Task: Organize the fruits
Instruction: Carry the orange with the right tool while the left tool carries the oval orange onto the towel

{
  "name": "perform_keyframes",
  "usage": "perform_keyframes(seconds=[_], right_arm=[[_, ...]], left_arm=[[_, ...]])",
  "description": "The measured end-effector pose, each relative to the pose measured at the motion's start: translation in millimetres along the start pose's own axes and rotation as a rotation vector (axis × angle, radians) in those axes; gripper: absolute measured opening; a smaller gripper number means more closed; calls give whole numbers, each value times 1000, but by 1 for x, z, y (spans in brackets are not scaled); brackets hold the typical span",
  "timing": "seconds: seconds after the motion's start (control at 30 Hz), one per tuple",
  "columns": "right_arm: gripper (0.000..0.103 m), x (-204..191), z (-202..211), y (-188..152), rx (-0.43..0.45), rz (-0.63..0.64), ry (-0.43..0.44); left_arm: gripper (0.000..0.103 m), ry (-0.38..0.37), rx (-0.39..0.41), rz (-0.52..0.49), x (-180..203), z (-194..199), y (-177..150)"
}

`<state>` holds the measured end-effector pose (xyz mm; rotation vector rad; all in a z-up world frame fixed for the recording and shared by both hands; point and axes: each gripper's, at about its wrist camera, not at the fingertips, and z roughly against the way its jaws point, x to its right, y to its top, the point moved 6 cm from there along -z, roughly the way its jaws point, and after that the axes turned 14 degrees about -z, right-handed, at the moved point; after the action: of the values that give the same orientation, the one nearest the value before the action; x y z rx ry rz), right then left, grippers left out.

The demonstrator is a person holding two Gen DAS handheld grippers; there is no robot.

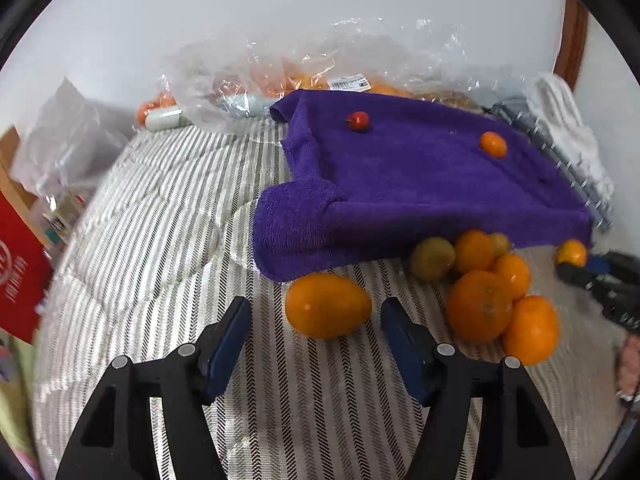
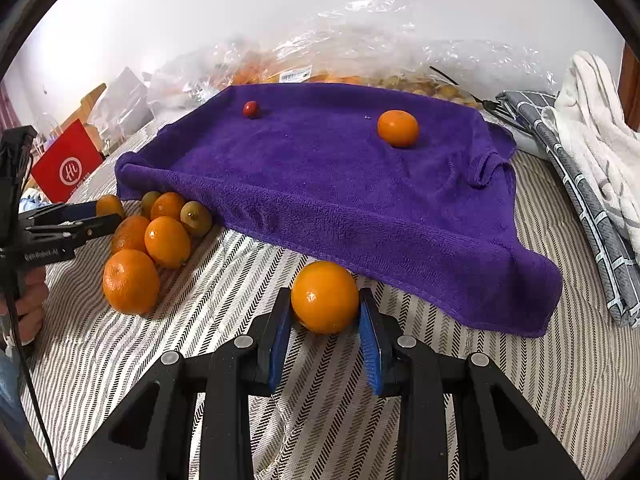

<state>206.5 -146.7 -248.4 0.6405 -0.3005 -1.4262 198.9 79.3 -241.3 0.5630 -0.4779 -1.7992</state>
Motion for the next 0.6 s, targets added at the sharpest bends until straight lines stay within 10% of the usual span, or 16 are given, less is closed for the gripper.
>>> perform_keyframes(seconds=[0.27,0.6], right_arm=[[32,0,0,-1,1,3,-7],[32,0,0,-1,2,4,-9]], left_arm=[[65,3,-12,-64,16,-5,4],[40,-49,21,41,3,-3,1]])
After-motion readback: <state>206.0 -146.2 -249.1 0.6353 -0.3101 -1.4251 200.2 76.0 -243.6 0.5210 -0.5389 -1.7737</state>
